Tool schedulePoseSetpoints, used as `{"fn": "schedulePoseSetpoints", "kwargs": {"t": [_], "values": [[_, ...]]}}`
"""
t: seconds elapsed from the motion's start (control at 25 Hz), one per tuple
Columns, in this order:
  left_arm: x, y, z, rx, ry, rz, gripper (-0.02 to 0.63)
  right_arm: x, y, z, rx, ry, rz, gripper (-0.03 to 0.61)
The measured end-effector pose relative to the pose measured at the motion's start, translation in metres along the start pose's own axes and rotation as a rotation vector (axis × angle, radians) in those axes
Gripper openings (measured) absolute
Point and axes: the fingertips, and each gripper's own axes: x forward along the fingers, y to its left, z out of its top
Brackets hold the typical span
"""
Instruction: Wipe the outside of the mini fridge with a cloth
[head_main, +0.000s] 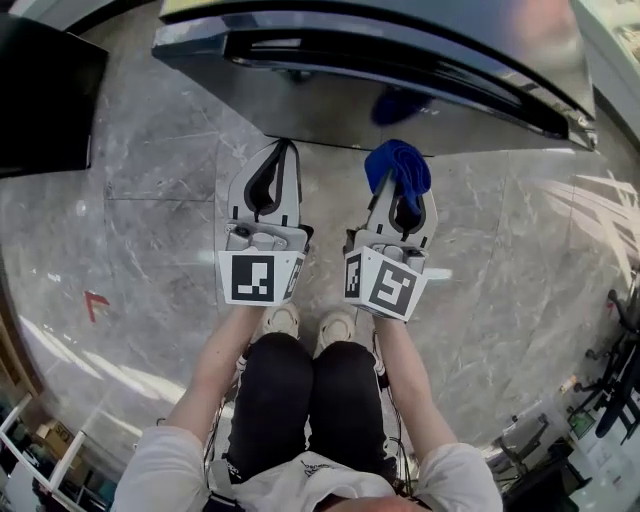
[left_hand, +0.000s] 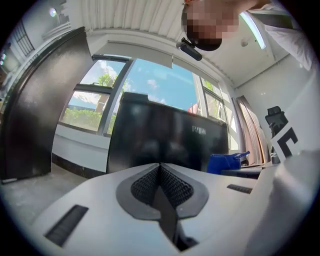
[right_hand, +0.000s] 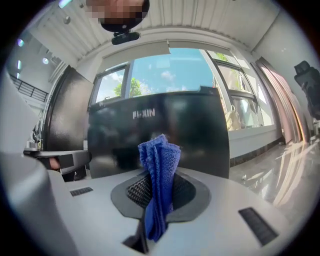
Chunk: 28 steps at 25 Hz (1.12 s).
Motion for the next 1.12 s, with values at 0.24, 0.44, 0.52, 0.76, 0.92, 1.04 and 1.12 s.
{"fn": "schedulePoseSetpoints", "kwargs": {"t": [0.24, 0.44, 0.52, 0.76, 0.92, 1.04, 1.12], "values": [[-0.027, -0.024, 0.200, -0.017, -0.010, 0.009, 0.003, -0.051, 0.016, 0.182, -0.004, 0.076, -0.031, 0.064], [-0.034, -0.042, 0.379, 0.014, -0.024, 0.004, 0.003, -0.085, 0.042, 0.356, 0.007, 0.055, -0.039, 0.064], [-0.051, -0.052, 0.444, 0.009, 0.012, 0.019, 0.003, -0.109, 0.051, 0.420, 0.008, 0.071, -0.035, 0.064], [-0.068, -0.068, 0.587, 0.102, 0.052, 0.025, 0.003, -0.138, 0.065, 0.580, -0.035, 0.037, -0.003, 0.064], [-0.095, -0.067, 0.632, 0.095, 0.016, 0.038, 0.003, -0.170, 0.076, 0.624, -0.053, 0.018, 0.031, 0.064], [-0.114, -0.072, 0.634, 0.041, 0.020, 0.051, 0.003, -0.194, 0.081, 0.633, -0.064, 0.013, 0.061, 0.064], [-0.121, -0.075, 0.629, 0.027, 0.034, 0.046, 0.003, -0.200, 0.086, 0.636, -0.082, 0.005, 0.086, 0.064]]}}
